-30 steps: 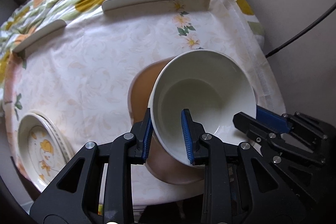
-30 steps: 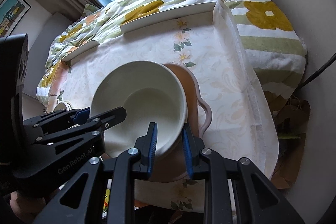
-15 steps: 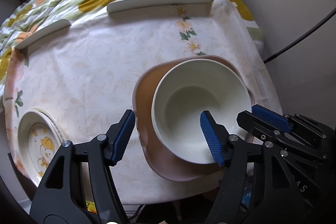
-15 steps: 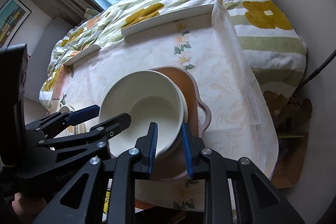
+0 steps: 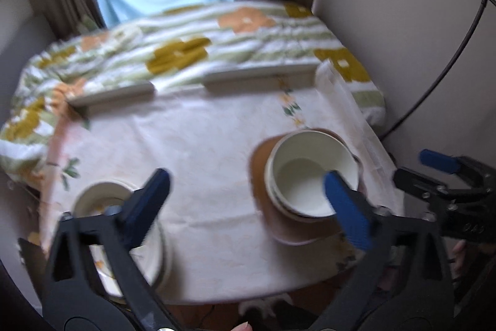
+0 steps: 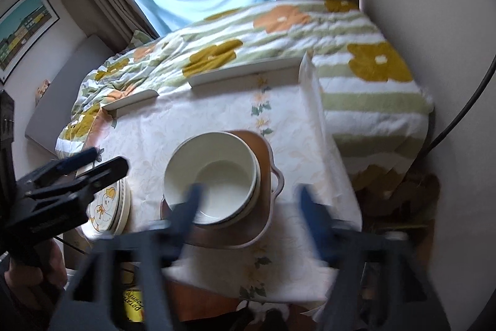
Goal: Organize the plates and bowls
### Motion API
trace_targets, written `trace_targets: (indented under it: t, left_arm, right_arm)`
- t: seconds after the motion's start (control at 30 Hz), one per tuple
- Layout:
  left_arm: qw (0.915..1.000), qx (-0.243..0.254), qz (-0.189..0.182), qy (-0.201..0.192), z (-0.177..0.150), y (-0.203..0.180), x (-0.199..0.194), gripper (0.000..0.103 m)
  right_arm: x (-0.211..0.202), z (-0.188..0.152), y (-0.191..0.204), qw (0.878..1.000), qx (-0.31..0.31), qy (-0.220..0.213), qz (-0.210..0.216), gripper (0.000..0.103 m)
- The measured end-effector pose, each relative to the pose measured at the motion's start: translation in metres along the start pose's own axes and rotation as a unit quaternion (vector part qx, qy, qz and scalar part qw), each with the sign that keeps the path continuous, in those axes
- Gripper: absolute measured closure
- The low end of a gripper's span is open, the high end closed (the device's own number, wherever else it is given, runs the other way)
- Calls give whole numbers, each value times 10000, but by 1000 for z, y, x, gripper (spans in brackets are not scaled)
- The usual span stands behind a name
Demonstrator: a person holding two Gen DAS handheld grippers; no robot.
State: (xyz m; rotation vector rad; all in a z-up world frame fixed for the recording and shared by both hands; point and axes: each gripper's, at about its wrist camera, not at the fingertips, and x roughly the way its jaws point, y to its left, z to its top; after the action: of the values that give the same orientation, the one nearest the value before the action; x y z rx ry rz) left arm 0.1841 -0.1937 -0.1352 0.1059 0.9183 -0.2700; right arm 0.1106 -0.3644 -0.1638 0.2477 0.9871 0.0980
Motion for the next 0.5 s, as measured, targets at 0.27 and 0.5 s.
trace_targets:
  t: [0.27, 0.5]
  left_arm:
    - [9974, 398, 36, 602, -17, 11, 17, 1]
    - [9883, 596, -93, 1403, -30, 5, 61, 1]
  right_arm:
    - [-4, -12, -2, 9965, -516, 367, -549, 23]
    - [44, -19, -14, 9866, -657, 1375, -583, 23]
